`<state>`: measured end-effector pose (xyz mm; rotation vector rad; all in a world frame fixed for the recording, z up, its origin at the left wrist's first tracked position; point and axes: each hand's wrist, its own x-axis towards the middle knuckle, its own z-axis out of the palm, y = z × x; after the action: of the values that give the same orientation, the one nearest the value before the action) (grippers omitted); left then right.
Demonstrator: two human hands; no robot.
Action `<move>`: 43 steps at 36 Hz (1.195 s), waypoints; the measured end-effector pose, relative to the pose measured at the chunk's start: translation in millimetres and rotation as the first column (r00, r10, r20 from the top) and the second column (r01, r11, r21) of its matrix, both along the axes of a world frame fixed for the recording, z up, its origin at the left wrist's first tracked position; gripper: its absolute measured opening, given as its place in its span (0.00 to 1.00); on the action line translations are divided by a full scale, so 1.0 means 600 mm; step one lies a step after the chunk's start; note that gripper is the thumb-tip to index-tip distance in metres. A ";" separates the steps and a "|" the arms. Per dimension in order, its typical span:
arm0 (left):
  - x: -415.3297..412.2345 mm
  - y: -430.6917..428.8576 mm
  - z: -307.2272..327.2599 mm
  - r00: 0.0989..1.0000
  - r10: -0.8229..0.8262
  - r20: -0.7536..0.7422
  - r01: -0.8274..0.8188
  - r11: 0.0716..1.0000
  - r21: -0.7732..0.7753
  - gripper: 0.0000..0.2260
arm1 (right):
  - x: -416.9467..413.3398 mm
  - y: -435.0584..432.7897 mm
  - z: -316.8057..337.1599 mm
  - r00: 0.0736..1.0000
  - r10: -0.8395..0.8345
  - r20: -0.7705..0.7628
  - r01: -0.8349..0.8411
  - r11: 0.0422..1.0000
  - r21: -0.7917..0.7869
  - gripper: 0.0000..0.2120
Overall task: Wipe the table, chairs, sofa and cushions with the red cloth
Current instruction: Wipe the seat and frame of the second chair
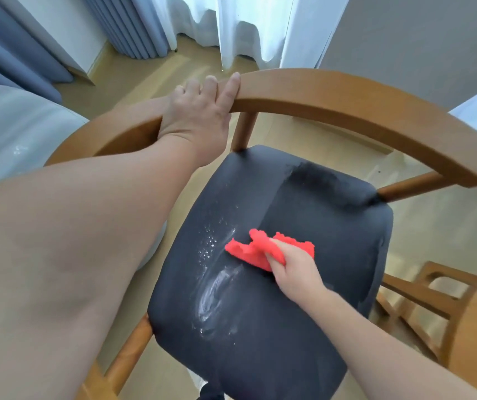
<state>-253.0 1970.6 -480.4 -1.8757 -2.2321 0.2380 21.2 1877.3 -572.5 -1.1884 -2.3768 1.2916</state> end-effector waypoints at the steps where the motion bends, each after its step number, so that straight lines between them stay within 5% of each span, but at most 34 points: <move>1: -0.001 0.000 0.000 1.000 0.000 -0.002 0.000 1.000 0.003 0.25 | -0.005 0.018 0.006 0.994 -0.105 0.003 0.105 0.991 -0.080 0.11; 5: 0.001 -0.001 0.001 1.000 0.005 0.017 -0.005 1.000 0.003 0.25 | -0.033 0.118 0.025 0.893 -0.451 -0.008 0.442 0.879 -0.179 0.10; 9: 0.000 0.000 0.002 0.999 -0.001 0.042 0.001 1.000 -0.001 0.25 | -0.071 0.220 0.037 0.833 -0.552 0.027 0.542 0.808 -0.231 0.14; 15: 0.000 0.000 0.001 0.999 0.001 0.045 0.000 1.000 -0.002 0.26 | -0.101 0.274 0.002 0.945 -0.252 0.209 0.217 0.960 0.179 0.15; 19: 0.000 0.001 0.001 0.999 -0.001 0.044 0.001 1.000 -0.003 0.26 | -0.109 0.229 -0.062 0.868 -0.056 0.493 -0.074 0.968 0.241 0.21; 25: 0.000 0.004 0.000 0.999 -0.005 0.053 0.004 1.000 0.009 0.26 | -0.102 0.101 -0.079 0.959 -0.006 0.285 -0.100 0.929 0.357 0.21; 31: 0.004 -0.002 0.005 0.999 0.002 0.047 -0.002 1.000 -0.019 0.25 | -0.056 -0.091 -0.049 0.911 0.251 0.328 -0.340 0.907 0.250 0.21; 34: 0.003 0.000 0.006 0.999 0.004 0.046 -0.003 1.000 -0.022 0.25 | -0.058 -0.066 -0.034 0.948 0.263 0.182 -0.284 0.953 0.104 0.15; 37: 0.002 0.000 0.003 0.999 0.005 0.047 -0.004 1.000 -0.014 0.25 | -0.067 -0.013 0.004 0.993 0.077 -0.092 -0.087 0.991 -0.102 0.14; 40: 0.002 0.001 0.004 0.999 0.005 0.053 -0.004 1.000 -0.014 0.25 | -0.082 0.048 0.031 0.941 -0.320 -0.113 0.266 0.903 -0.338 0.10; 43: 0.004 0.000 0.004 0.999 0.008 0.051 -0.008 1.000 -0.013 0.25 | -0.103 0.122 0.047 0.841 -0.533 -0.095 0.432 0.766 -0.476 0.11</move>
<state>-250.7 1970.7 -477.8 -1.9003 -2.2771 0.2078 -40.7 1950.5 -544.1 -1.5440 -1.4976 1.6951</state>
